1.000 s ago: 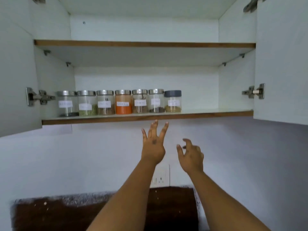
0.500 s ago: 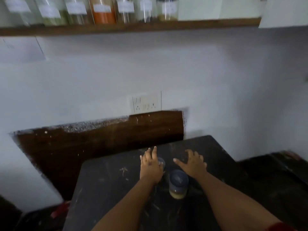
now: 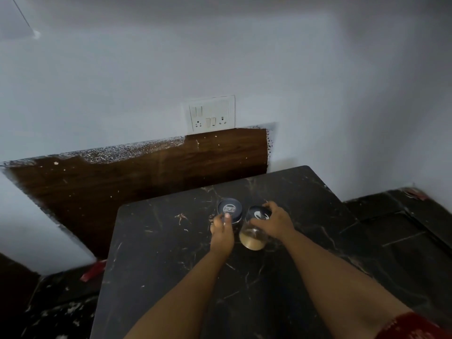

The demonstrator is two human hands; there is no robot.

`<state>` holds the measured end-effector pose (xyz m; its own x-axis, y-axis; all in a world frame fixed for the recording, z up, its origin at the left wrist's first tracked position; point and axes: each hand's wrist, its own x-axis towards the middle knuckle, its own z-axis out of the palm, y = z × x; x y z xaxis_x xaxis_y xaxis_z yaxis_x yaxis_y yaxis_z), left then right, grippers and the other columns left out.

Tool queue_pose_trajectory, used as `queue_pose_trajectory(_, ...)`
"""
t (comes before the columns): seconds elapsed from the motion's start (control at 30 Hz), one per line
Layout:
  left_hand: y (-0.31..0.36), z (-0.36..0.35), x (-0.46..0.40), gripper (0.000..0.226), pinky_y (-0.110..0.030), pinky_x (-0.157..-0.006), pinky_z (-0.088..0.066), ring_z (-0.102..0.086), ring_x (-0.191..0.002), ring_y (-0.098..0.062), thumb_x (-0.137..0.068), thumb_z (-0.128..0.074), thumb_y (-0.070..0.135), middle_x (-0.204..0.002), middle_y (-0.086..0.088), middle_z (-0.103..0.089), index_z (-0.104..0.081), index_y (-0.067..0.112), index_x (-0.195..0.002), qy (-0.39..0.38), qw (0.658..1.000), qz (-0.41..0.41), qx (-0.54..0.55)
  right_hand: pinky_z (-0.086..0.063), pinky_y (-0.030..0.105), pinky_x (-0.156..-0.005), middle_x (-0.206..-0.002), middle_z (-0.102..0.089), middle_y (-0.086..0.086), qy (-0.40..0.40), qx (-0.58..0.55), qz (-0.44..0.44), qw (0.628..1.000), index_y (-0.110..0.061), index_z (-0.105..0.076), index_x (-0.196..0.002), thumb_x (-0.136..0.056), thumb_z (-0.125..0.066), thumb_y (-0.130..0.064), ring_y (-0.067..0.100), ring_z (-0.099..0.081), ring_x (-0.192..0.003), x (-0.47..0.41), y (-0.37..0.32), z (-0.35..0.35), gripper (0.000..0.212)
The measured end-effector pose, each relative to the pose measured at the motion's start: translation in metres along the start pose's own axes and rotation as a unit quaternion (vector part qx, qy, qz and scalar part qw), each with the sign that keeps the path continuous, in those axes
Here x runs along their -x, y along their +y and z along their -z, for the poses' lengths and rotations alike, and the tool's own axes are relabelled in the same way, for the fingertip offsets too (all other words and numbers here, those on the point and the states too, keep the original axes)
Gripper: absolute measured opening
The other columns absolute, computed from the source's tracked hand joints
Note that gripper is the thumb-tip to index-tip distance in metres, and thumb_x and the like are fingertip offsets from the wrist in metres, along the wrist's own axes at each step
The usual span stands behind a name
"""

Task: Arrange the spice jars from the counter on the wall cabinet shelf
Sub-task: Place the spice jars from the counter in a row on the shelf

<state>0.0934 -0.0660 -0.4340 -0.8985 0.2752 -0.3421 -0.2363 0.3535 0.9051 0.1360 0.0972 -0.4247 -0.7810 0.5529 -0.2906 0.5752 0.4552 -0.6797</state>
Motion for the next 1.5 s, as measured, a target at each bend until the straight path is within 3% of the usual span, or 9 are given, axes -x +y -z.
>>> queue_pose_trajectory(0.07,0.006,0.007,-0.005,0.070,-0.049,-0.104,-0.039,-0.050,-0.124,-0.036,-0.093,-0.032,0.066,-0.140,-0.019,-0.048,-0.033,0.018,-0.143,-0.005,0.967,0.135,0.217,-0.054,0.040,-0.084,-0.122,-0.057,0.008,-0.042,-0.203,-0.028,0.978,-0.024,-0.058,-0.115,-0.074,-0.079,-0.041,0.026,-0.059,-0.104,0.003,-0.009,0.011,0.049)
queue_pose_trajectory(0.17,0.019,0.021,-0.003,0.075,-0.053,-0.096,-0.048,-0.058,-0.114,-0.040,-0.091,-0.040,0.066,-0.124,-0.024,-0.060,-0.046,0.008,-0.138,-0.125,0.883,0.257,0.373,-0.052,0.041,-0.089,-0.121,-0.062,0.015,-0.169,-0.445,-0.092,0.875,-0.016,-0.062,-0.114,-0.081,-0.071,-0.035,0.030,-0.061,-0.108,0.016,-0.026,0.026,0.039)
queue_pose_trajectory(0.37,0.053,0.008,0.014,0.079,-0.050,-0.092,-0.051,-0.058,-0.118,-0.042,-0.085,-0.044,0.071,-0.127,-0.027,-0.060,-0.055,0.009,-0.133,-0.282,0.840,0.244,0.395,-0.050,0.047,-0.095,-0.112,-0.070,0.021,-0.207,-0.471,-0.084,0.853,-0.009,-0.063,-0.123,-0.068,-0.079,-0.049,0.035,-0.066,-0.097,0.018,-0.051,0.032,0.070)
queue_pose_trajectory(0.57,0.068,0.007,0.007,0.060,-0.043,-0.092,-0.049,-0.061,-0.112,-0.032,-0.096,-0.030,0.062,-0.121,-0.019,-0.065,-0.058,0.016,-0.125,-0.206,0.892,0.187,0.357,-0.054,0.050,-0.092,-0.109,-0.072,0.016,-0.103,-0.456,-0.099,0.879,-0.013,-0.060,-0.124,-0.075,-0.057,-0.075,0.033,-0.070,-0.099,0.009,-0.058,0.037,0.079)
queue_pose_trajectory(0.77,0.073,0.016,0.006,0.020,-0.045,-0.094,-0.053,-0.063,-0.109,-0.025,-0.098,-0.053,0.025,-0.117,-0.009,-0.067,-0.062,0.019,-0.114,-0.125,0.950,0.080,0.276,-0.055,0.049,-0.087,-0.109,-0.071,0.016,-0.072,-0.481,-0.116,0.866,-0.017,-0.057,-0.129,-0.095,-0.036,-0.062,0.036,-0.069,-0.099,0.015,-0.054,0.040,0.060)
queue_pose_trajectory(0.93,0.082,0.017,0.014,0.054,-0.045,-0.107,-0.041,-0.059,-0.115,-0.023,-0.089,-0.050,0.063,-0.121,-0.006,-0.066,-0.060,0.021,-0.122,-0.168,0.964,0.064,0.198,-0.047,0.055,-0.098,-0.113,-0.070,0.020,-0.114,-0.578,-0.134,0.797,-0.015,-0.058,-0.127,-0.096,-0.031,-0.064,0.038,-0.065,-0.107,0.023,-0.062,0.036,0.064)
queue_pose_trajectory(1.07,0.094,0.017,0.024,0.059,-0.036,-0.088,-0.054,-0.065,-0.103,-0.024,-0.090,-0.047,0.063,-0.114,-0.012,-0.068,-0.058,0.016,-0.123,-0.190,0.946,0.059,0.254,-0.047,0.056,-0.097,-0.116,-0.068,0.021,-0.123,-0.596,-0.117,0.785,-0.014,-0.059,-0.126,-0.093,-0.033,-0.068,0.038,-0.064,-0.109,0.027,-0.071,0.043,0.069)
queue_pose_trajectory(1.4,0.100,0.018,0.014,0.072,-0.042,-0.091,-0.055,-0.069,-0.103,-0.029,-0.088,-0.044,0.068,-0.114,-0.018,-0.070,-0.056,0.010,-0.129,-0.171,0.929,0.071,0.322,-0.054,0.048,-0.080,-0.117,-0.063,0.020,-0.134,-0.575,-0.083,0.802,-0.004,-0.058,-0.114,-0.097,-0.029,-0.063,0.035,-0.063,-0.104,0.031,-0.082,0.059,0.068)
queue_pose_trajectory(1.5,0.108,0.016,0.010,0.074,-0.040,-0.089,-0.055,-0.068,-0.102,-0.029,-0.088,-0.043,0.069,-0.114,-0.018,-0.069,-0.057,0.009,-0.128,-0.148,0.929,0.072,0.332,-0.056,0.040,-0.078,-0.117,-0.066,0.016,-0.124,-0.526,-0.048,0.840,-0.010,-0.057,-0.124,-0.094,-0.032,-0.066,0.030,-0.066,-0.104,0.029,-0.084,0.065,0.068)
